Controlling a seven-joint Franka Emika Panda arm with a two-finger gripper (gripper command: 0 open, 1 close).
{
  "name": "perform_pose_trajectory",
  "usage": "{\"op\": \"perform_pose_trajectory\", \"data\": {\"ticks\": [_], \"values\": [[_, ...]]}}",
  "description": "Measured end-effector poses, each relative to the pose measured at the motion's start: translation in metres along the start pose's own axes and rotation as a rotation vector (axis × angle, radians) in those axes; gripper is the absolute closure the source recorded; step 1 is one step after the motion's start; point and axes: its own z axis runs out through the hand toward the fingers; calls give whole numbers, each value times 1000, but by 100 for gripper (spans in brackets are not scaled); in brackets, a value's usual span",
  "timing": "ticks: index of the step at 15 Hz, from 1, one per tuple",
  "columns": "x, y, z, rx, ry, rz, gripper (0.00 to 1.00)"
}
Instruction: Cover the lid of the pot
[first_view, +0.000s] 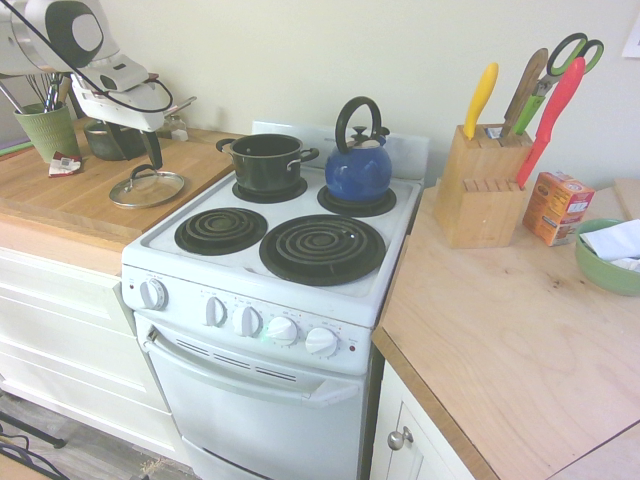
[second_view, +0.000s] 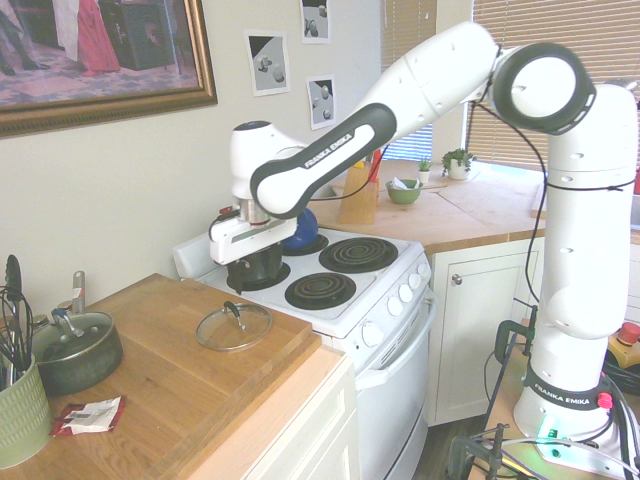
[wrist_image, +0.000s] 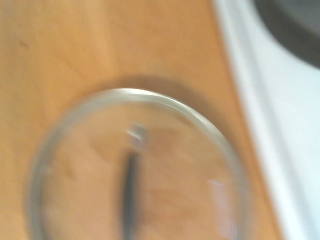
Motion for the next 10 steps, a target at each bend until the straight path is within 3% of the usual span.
{"op": "perform_pose_trajectory", "data": {"ticks": [4,8,9,10], "values": [[1,-39,28,-9,-6,48,0],[3,-46,60,-85,-22,83,0],[1,-48,64,-97,-28,85,100],[0,-51,65,-108,-34,86,100]]}}
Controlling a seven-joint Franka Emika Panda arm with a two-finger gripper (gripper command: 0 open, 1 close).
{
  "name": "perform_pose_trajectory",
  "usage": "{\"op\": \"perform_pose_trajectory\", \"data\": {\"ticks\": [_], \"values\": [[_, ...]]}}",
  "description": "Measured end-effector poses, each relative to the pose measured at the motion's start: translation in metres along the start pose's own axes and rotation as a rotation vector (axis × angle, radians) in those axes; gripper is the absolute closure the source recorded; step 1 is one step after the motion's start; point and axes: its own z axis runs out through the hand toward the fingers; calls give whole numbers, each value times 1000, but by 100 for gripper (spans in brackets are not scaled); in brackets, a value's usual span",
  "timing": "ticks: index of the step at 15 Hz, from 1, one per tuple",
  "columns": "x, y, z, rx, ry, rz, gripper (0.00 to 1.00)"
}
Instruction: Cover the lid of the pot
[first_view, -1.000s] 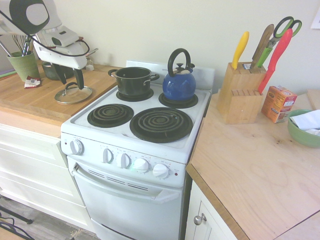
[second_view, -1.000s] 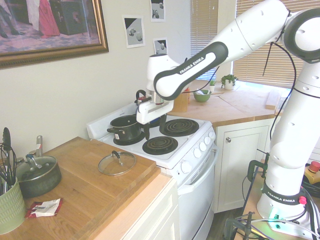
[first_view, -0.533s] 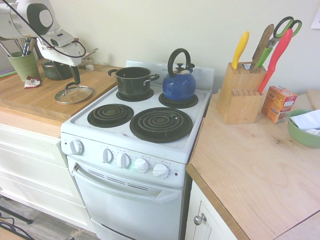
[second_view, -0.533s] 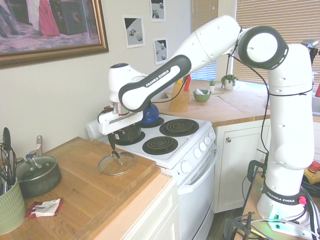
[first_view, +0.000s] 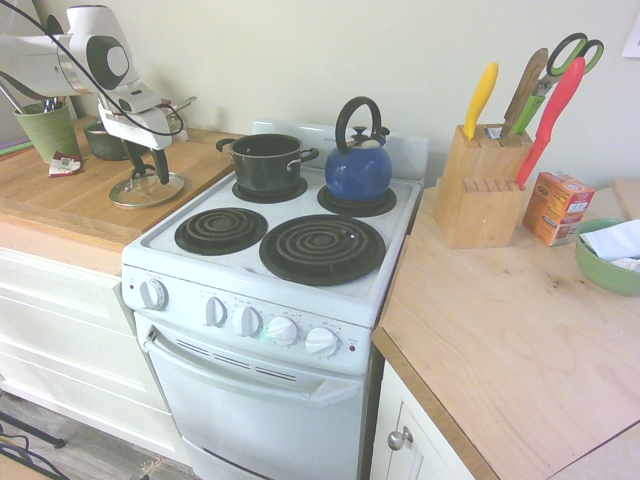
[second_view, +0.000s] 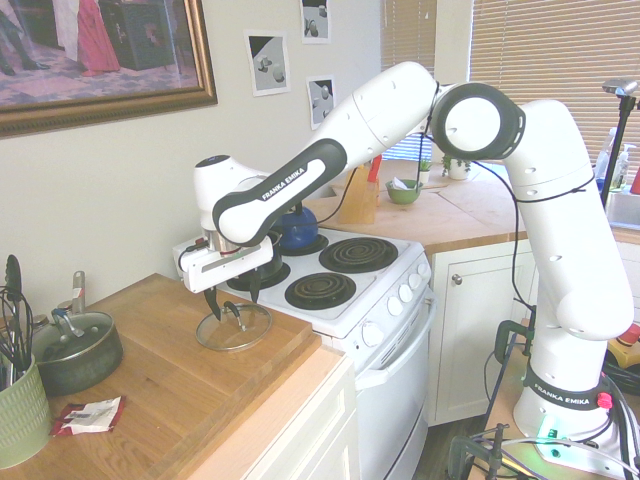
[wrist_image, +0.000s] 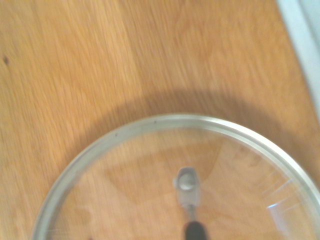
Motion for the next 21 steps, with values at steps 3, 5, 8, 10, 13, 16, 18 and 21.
{"op": "perform_pose_trajectory", "data": {"ticks": [3,5,8,10,13,16,18,21], "values": [[-2,-5,0,-23,-17,7,100],[-1,-5,0,-37,-27,14,100],[-3,-7,0,-43,-34,18,100],[-6,-7,0,-50,-41,19,100],[-10,-7,-1,-53,-51,25,100],[-9,-7,0,-54,-65,36,100],[-6,-6,0,-55,-70,46,100],[0,-5,0,-55,-74,61,100]]}}
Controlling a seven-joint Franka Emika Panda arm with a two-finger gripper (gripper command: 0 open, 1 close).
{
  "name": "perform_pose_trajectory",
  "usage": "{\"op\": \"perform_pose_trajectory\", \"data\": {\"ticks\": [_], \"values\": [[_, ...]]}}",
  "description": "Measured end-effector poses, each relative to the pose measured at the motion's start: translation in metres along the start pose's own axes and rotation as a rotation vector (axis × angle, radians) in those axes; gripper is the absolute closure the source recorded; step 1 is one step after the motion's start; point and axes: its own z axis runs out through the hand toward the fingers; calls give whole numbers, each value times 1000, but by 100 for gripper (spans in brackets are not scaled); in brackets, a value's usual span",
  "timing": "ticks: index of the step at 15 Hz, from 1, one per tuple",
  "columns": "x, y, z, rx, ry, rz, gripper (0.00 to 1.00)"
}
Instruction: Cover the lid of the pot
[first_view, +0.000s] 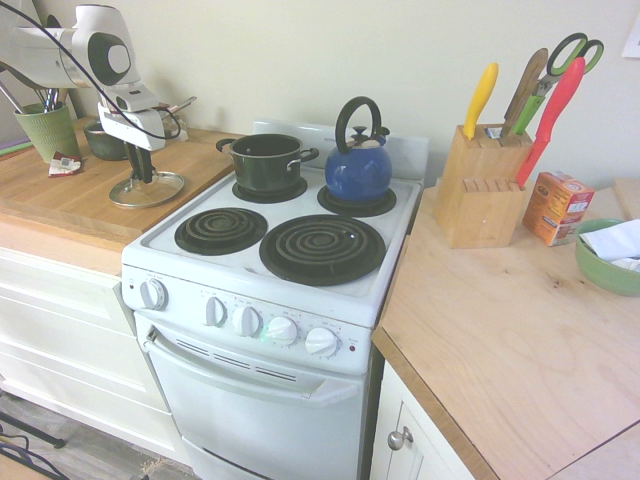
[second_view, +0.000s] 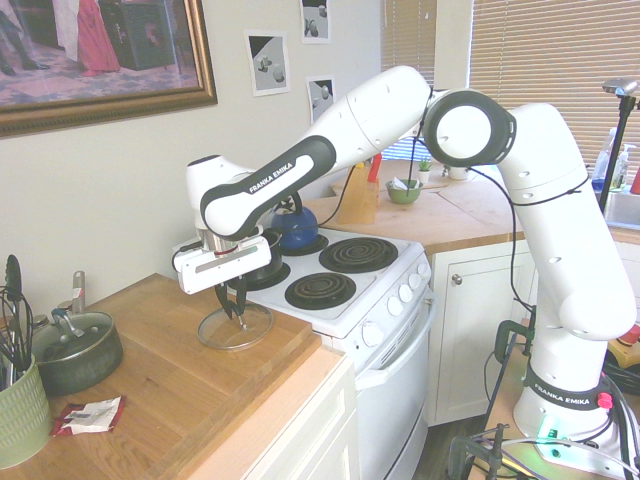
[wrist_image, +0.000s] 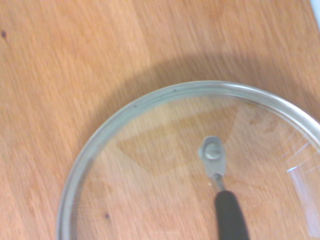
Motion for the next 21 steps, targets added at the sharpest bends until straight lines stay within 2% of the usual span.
{"op": "perform_pose_trajectory", "data": {"ticks": [9,15,18,21], "values": [[18,4,-12,15,3,30,100],[44,22,-110,148,41,61,100],[102,34,-155,178,59,127,100],[155,37,-176,179,45,166,100]]}}
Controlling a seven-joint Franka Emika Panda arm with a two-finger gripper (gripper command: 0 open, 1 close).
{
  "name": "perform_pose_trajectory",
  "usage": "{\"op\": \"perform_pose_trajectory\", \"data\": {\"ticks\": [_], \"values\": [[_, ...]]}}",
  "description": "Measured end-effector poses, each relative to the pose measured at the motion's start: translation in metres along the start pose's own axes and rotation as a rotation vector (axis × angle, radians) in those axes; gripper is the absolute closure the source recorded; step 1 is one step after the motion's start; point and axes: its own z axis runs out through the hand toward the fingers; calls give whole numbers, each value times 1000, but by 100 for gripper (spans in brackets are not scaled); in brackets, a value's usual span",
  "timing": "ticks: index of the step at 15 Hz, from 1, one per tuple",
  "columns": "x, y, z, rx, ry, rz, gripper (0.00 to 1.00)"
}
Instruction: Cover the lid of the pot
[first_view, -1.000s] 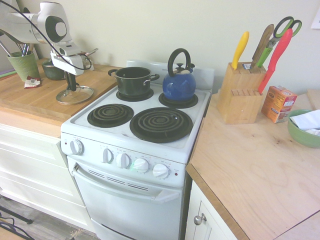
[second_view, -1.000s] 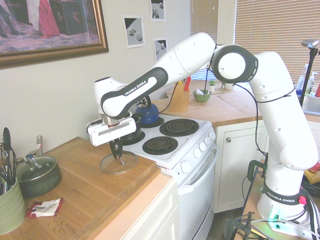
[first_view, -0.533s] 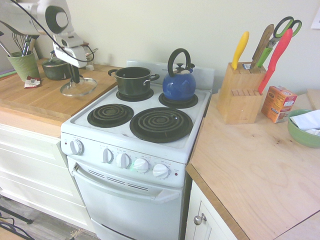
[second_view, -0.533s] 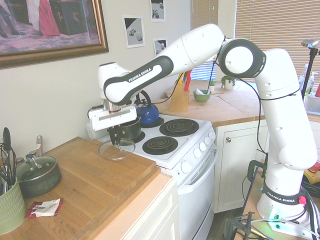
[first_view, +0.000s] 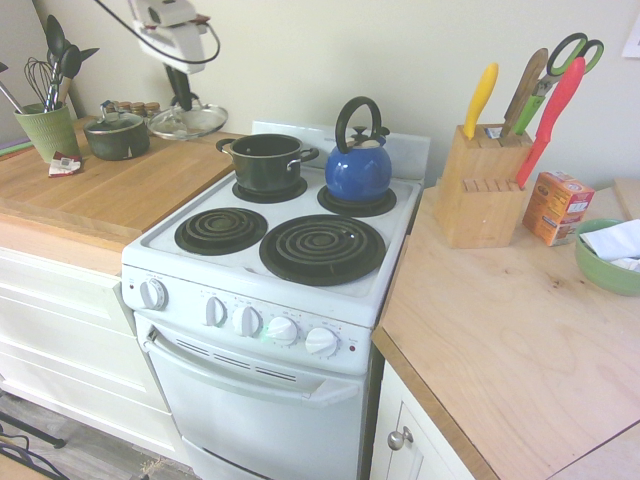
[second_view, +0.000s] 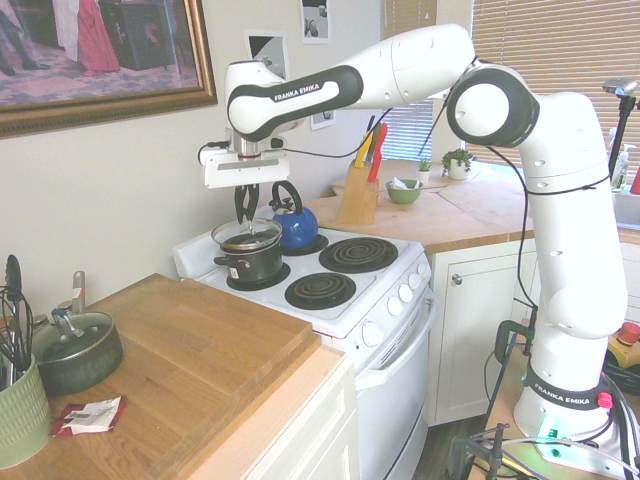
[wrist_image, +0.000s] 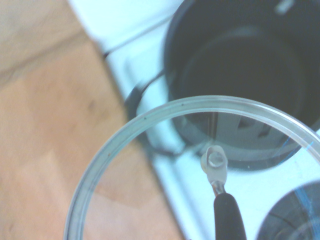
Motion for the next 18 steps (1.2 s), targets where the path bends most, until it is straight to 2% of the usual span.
{"op": "perform_pose_trajectory", "data": {"ticks": [9,18], "values": [[75,-55,55,-29,61,121,100],[96,-77,92,-33,85,152,100]]}}
